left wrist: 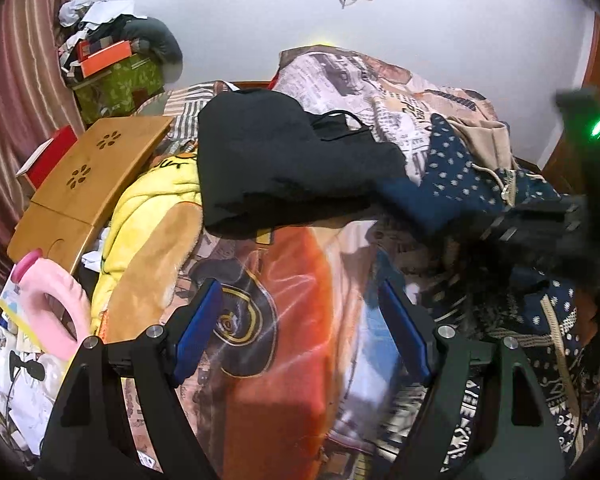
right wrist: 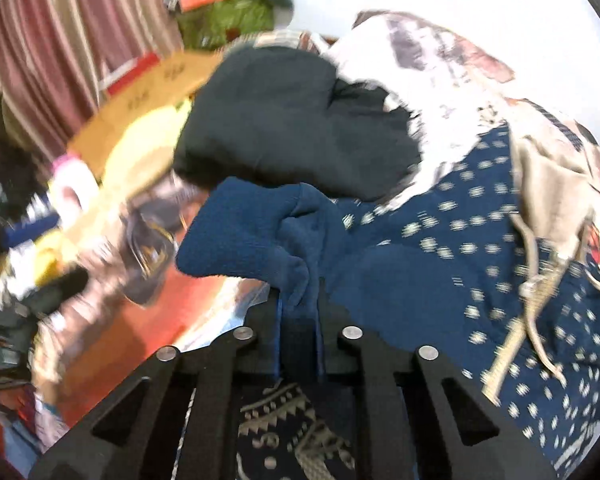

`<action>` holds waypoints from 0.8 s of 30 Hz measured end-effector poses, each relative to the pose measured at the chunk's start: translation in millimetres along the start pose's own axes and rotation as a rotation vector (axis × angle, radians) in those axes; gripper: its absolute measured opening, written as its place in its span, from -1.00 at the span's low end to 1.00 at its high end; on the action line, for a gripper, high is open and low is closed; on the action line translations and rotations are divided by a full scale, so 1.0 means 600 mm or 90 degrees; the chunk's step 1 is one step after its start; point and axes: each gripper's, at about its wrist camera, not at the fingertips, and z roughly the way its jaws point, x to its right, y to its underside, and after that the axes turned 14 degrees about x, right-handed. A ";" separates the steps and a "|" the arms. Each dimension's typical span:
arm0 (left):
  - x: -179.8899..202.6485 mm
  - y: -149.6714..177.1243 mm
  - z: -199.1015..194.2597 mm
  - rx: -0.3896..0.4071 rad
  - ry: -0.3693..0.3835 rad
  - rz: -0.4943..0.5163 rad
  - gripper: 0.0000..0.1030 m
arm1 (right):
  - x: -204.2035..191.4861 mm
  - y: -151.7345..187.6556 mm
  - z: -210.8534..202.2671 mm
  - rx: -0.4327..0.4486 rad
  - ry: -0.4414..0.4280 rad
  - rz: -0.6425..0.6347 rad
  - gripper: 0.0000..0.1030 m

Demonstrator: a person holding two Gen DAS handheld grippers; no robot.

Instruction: Fold large clothes

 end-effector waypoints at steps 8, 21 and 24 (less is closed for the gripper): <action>0.062 0.029 0.010 -0.053 0.049 0.040 0.54 | 0.073 -0.023 -0.129 0.120 0.051 0.057 -0.81; 0.165 0.118 0.073 -0.157 0.084 0.133 0.54 | 0.255 0.030 -0.260 0.199 0.171 0.181 -0.81; 0.179 0.121 0.076 -0.116 0.069 0.151 0.46 | 0.283 0.056 -0.270 0.192 0.192 0.207 -0.81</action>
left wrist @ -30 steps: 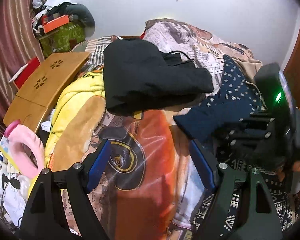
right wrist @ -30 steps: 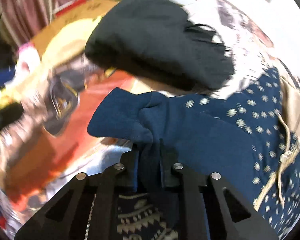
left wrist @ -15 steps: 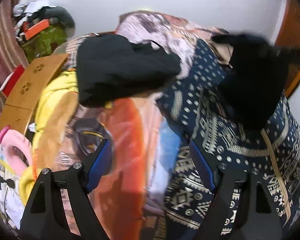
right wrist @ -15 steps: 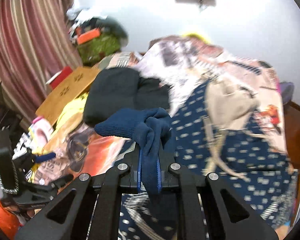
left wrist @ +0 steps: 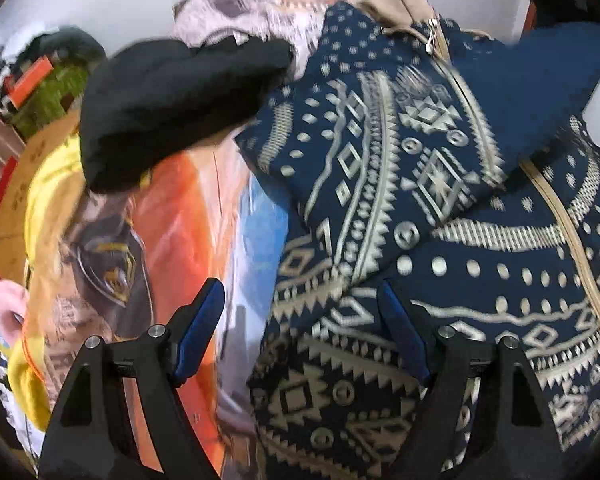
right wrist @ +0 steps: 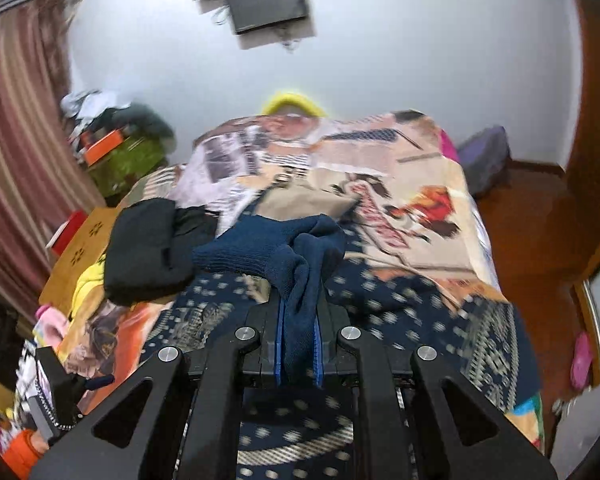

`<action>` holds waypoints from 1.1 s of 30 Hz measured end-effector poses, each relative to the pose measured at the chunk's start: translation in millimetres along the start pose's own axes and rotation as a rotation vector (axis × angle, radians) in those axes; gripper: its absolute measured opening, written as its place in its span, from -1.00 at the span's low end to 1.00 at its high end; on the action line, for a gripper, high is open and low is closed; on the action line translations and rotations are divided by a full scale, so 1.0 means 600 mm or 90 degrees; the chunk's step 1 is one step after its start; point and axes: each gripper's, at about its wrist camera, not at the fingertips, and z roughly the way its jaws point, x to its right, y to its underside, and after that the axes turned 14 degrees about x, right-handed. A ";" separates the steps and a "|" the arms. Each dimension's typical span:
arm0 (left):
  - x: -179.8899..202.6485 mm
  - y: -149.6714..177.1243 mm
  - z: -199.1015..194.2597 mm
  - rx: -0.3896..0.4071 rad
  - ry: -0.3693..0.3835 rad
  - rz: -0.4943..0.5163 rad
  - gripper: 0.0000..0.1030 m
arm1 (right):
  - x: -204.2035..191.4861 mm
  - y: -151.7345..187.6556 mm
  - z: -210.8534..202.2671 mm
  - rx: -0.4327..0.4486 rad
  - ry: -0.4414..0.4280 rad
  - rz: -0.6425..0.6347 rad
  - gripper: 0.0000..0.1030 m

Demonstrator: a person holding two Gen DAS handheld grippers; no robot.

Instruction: Fold large clothes

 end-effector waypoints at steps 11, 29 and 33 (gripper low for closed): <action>-0.019 -0.036 0.021 0.032 0.012 -0.085 -0.78 | 0.102 0.119 0.000 -0.105 0.076 0.040 -0.78; -0.058 0.008 0.042 -0.030 -0.031 -0.090 -0.68 | 0.142 0.169 -0.031 -0.133 0.116 0.053 -0.67; -0.067 0.007 0.021 -0.040 -0.030 -0.084 -0.58 | 0.148 0.160 -0.043 -0.147 0.100 0.068 -0.62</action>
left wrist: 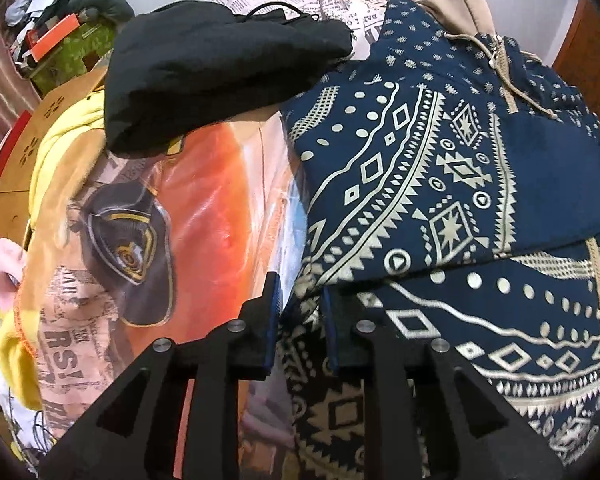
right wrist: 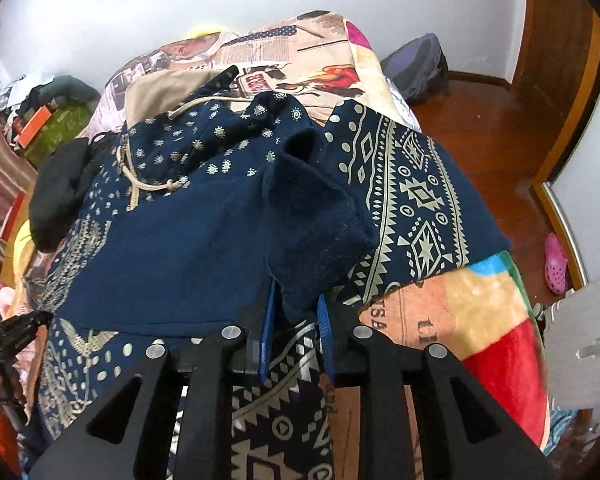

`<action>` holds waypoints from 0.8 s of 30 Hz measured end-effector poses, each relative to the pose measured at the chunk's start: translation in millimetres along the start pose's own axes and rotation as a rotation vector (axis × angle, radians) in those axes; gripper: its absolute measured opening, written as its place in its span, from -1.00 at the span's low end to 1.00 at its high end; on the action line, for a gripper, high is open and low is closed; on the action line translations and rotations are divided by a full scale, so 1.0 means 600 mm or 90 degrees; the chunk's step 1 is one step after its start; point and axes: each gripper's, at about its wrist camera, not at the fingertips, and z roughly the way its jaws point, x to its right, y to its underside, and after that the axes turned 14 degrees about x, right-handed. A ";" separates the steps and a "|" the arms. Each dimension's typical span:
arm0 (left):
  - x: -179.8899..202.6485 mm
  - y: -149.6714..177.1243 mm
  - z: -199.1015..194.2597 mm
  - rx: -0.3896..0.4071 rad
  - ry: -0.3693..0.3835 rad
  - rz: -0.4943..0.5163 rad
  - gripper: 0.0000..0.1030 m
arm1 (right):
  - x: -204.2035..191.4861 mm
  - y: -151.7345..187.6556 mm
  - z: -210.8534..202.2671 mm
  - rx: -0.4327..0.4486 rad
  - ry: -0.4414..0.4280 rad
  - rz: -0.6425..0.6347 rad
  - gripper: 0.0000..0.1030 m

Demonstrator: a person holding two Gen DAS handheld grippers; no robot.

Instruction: Fold large clothes

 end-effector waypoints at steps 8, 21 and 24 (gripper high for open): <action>0.004 -0.052 -0.097 0.087 -0.011 0.027 0.10 | 0.018 -0.030 -0.065 0.045 -0.004 0.005 -0.54; 0.112 -0.187 -0.123 0.182 0.059 0.030 0.57 | 0.107 -0.070 -0.105 0.113 0.046 0.070 -0.02; 0.153 -0.193 -0.090 0.166 0.075 0.039 0.57 | 0.145 -0.064 -0.085 0.094 0.051 0.117 -0.02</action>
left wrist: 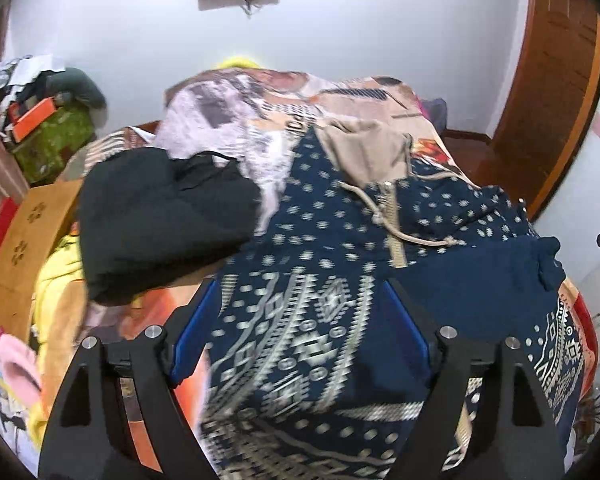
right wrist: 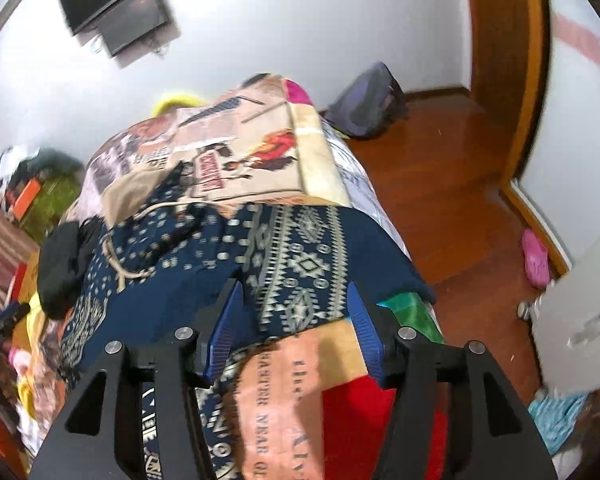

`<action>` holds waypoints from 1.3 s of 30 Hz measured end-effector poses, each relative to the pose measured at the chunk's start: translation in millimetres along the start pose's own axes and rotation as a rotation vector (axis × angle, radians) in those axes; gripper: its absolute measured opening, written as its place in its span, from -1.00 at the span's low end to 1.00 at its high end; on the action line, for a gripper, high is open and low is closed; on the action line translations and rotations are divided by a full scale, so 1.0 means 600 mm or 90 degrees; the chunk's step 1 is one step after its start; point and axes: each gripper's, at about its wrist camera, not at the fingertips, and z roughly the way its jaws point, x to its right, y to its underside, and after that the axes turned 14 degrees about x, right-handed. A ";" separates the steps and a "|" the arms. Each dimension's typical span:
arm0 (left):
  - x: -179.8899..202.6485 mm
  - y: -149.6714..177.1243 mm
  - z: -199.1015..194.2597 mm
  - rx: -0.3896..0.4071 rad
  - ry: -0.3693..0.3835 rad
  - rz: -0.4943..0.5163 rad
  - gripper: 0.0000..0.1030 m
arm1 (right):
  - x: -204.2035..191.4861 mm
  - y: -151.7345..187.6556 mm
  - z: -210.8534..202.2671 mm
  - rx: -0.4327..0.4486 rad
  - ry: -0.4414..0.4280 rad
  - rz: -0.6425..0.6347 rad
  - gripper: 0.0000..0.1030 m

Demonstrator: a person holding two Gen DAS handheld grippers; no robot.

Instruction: Fold large clothes

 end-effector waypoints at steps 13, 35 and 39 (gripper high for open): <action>0.074 0.048 0.115 -0.072 0.023 0.033 0.57 | 0.136 0.053 0.138 -0.112 -0.007 0.200 -0.02; 0.068 0.067 0.116 -0.083 0.019 0.022 0.57 | 0.109 -0.007 0.169 -0.066 0.042 0.125 -0.82; 0.065 0.060 0.086 -0.064 0.015 0.029 0.57 | 0.046 -0.051 0.080 0.024 0.015 0.053 -0.84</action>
